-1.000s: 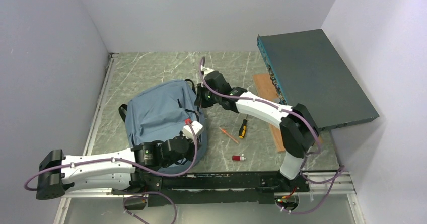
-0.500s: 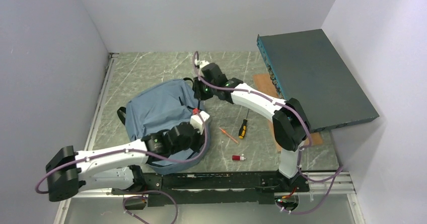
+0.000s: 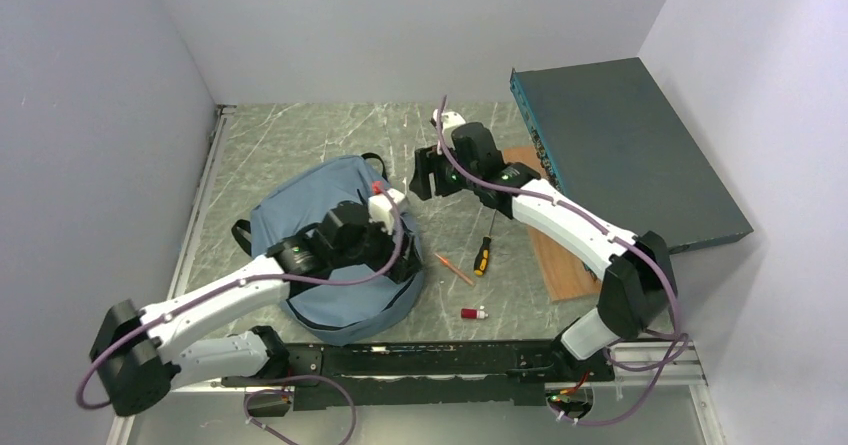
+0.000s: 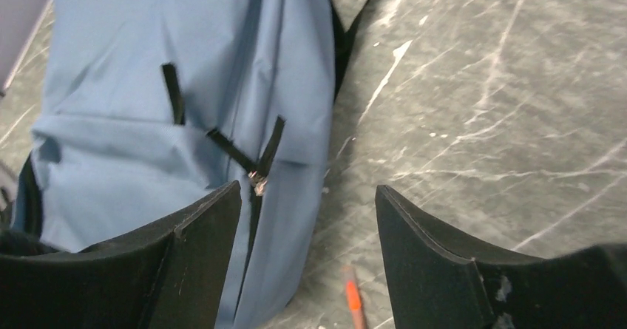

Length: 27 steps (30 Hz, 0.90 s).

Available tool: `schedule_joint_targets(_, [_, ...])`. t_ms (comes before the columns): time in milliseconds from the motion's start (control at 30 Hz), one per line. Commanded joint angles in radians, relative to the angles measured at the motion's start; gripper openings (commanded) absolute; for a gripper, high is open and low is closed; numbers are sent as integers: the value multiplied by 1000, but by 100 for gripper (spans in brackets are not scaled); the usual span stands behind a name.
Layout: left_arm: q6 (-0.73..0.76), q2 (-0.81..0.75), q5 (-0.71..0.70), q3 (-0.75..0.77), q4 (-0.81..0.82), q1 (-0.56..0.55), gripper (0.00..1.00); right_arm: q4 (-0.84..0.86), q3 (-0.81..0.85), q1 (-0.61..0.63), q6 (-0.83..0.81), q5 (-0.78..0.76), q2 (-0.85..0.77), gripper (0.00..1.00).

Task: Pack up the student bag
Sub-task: Zip the student bag at the center of the board, then unzip the student bag at the center of the board.

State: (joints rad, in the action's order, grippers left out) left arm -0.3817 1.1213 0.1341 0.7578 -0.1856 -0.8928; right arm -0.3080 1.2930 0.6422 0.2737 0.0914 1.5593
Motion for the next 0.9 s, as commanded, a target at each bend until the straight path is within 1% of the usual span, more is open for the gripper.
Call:
schedule_joint_targets(0, [48, -178, 7, 58, -176, 86, 92, 144, -100, 4, 60, 113, -67, 71])
schedule_joint_targets(100, [55, -281, -52, 77, -306, 177, 95, 275, -188, 8, 131, 221, -85, 76])
schedule_joint_targets(200, [30, -328, -86, 115, -391, 294, 95, 340, -224, 32, 183, 275, -70, 79])
schedule_joint_targets(300, [13, -307, -61, 155, -405, 399, 94, 342, -237, 81, 177, 241, -60, 80])
schedule_joint_targets(400, [-1, -226, -46, 215, -376, 473, 90, 314, -257, 144, 120, 116, -70, 80])
schedule_joint_targets(500, [12, -105, -46, 278, -318, 496, 86, 259, -274, 191, 76, 15, -62, 80])
schedule_joint_targets(633, [53, 73, -97, 375, -318, 510, 76, 297, -345, 206, 97, -1, -67, 77])
schedule_joint_targets(733, [78, 176, -120, 438, -333, 512, 68, 303, -385, 208, 104, -18, -84, 74])
schedule_joint_targets(800, [77, 227, -116, 470, -341, 512, 60, 304, -400, 208, 95, -24, -91, 69])
schedule_joint_targets(867, [73, 256, -84, 468, -311, 512, 57, 328, -411, 208, 85, -18, -95, 62])
